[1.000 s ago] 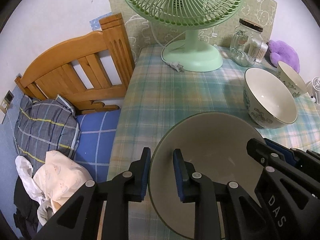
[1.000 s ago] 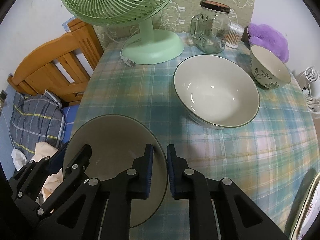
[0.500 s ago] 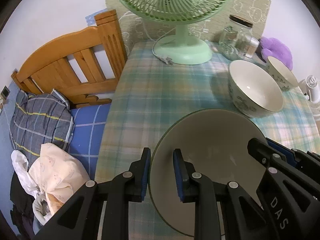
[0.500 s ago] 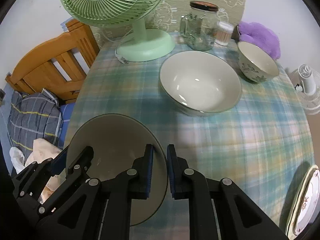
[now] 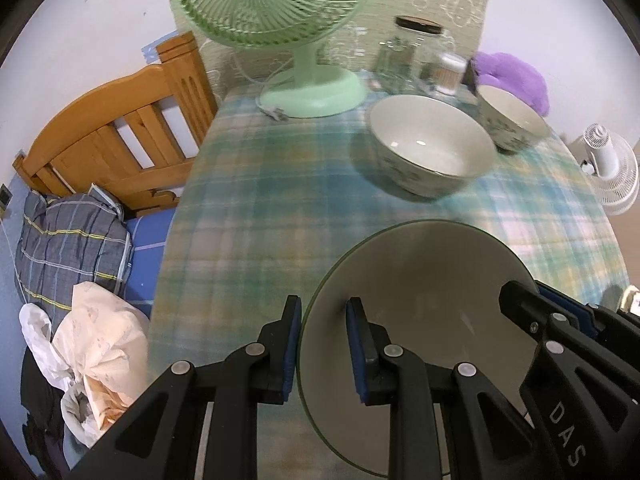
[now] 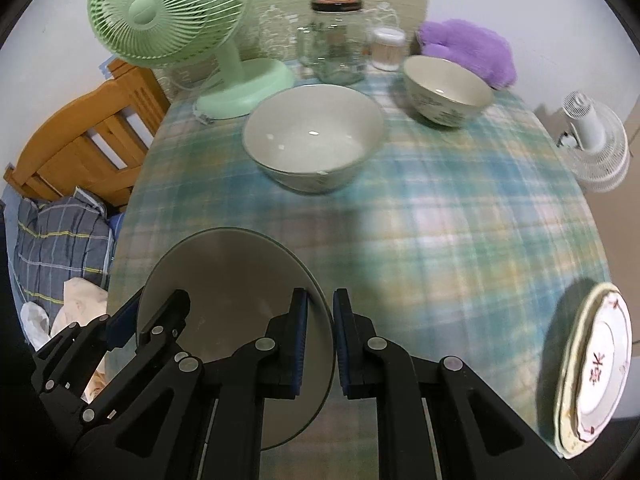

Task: Organize plates and bowls
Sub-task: 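Lift the bowl with both grippers and carry it beside the plate stack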

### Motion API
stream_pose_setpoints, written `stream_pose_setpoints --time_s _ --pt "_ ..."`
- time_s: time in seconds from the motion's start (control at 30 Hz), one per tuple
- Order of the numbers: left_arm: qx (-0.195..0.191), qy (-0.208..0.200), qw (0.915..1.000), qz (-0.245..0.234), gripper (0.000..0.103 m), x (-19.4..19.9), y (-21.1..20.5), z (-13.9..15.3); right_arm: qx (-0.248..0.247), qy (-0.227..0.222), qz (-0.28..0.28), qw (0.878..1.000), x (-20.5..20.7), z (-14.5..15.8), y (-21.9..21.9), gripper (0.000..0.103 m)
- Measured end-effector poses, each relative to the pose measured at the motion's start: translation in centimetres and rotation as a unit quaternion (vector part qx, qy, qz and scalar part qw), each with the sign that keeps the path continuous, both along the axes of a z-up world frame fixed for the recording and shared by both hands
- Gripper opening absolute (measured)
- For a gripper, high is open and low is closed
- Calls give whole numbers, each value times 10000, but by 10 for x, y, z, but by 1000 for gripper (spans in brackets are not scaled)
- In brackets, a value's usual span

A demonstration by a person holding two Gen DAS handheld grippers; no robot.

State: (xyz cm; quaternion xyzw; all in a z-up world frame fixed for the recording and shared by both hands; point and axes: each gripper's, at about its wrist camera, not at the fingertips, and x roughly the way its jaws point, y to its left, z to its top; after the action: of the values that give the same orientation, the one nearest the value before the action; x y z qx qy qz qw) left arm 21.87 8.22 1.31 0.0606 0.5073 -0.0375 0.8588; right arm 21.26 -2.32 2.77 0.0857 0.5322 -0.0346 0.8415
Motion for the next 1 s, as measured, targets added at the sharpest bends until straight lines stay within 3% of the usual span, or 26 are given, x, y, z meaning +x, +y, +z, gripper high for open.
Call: stream_pose_setpoints --time_s 1.0 --pt "86 533 9985 -65 20 -89 -131 -15 205 644 116 9976 -91 -20 -138 16"
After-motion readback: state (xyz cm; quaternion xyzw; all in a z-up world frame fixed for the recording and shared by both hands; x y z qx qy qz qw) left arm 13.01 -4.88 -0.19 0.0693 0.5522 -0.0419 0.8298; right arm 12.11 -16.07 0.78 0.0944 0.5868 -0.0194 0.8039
